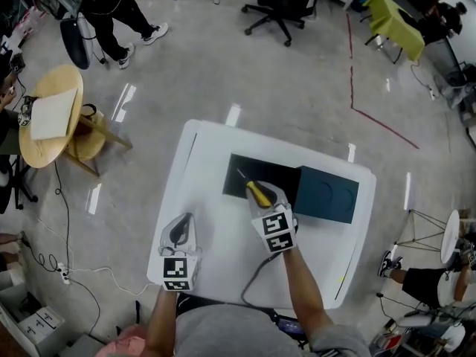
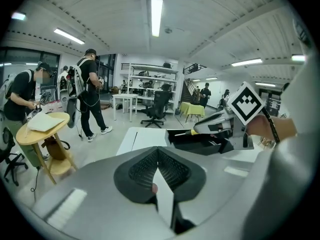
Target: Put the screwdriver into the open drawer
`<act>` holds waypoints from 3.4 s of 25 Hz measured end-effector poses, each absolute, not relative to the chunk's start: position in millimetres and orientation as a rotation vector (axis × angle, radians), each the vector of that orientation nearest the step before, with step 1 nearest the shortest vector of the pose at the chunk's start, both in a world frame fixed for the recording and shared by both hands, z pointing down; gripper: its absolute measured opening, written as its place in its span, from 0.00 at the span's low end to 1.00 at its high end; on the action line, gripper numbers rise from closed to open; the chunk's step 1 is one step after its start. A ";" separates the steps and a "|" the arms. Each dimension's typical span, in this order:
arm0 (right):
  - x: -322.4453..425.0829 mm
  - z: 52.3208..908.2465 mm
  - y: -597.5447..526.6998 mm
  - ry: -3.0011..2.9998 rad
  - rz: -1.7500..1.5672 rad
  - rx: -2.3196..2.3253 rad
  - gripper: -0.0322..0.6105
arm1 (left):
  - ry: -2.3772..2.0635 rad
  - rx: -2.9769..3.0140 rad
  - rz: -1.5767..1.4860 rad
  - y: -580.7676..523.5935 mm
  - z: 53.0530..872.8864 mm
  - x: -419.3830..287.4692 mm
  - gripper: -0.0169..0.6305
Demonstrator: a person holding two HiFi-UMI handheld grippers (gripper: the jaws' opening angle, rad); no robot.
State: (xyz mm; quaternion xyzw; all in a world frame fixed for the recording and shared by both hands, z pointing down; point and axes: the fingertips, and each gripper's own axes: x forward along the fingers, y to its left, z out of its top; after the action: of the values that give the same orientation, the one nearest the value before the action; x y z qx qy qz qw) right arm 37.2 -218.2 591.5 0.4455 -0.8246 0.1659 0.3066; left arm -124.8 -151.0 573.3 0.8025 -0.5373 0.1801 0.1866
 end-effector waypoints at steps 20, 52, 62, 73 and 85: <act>26.7 626.6 -248.6 -2.270 0.385 1.036 0.18 | -1.535 2.227 0.508 -194.6 603.0 -108.5 0.04; 41.2 664.3 -250.6 -2.112 0.375 0.976 0.19 | -1.505 2.210 0.533 -202.5 619.8 -93.4 0.04; 42.2 656.4 -251.7 -2.156 0.395 1.015 0.30 | -1.514 2.222 0.524 -198.9 611.8 -95.6 0.04; 36.7 636.4 -244.4 -2.183 0.398 1.036 0.30 | -1.539 2.250 0.495 -188.8 592.5 -101.9 0.05; 39.1 592.1 -229.9 -2.213 0.411 1.146 0.28 | -1.546 2.330 0.424 -176.9 555.0 -107.7 0.05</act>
State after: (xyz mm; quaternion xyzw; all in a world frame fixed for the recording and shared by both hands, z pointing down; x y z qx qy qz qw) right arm 39.1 -229.9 592.1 0.4325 -0.8350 0.1550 0.3029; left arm -107.7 -176.9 555.0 0.8137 -0.5400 0.1481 0.1561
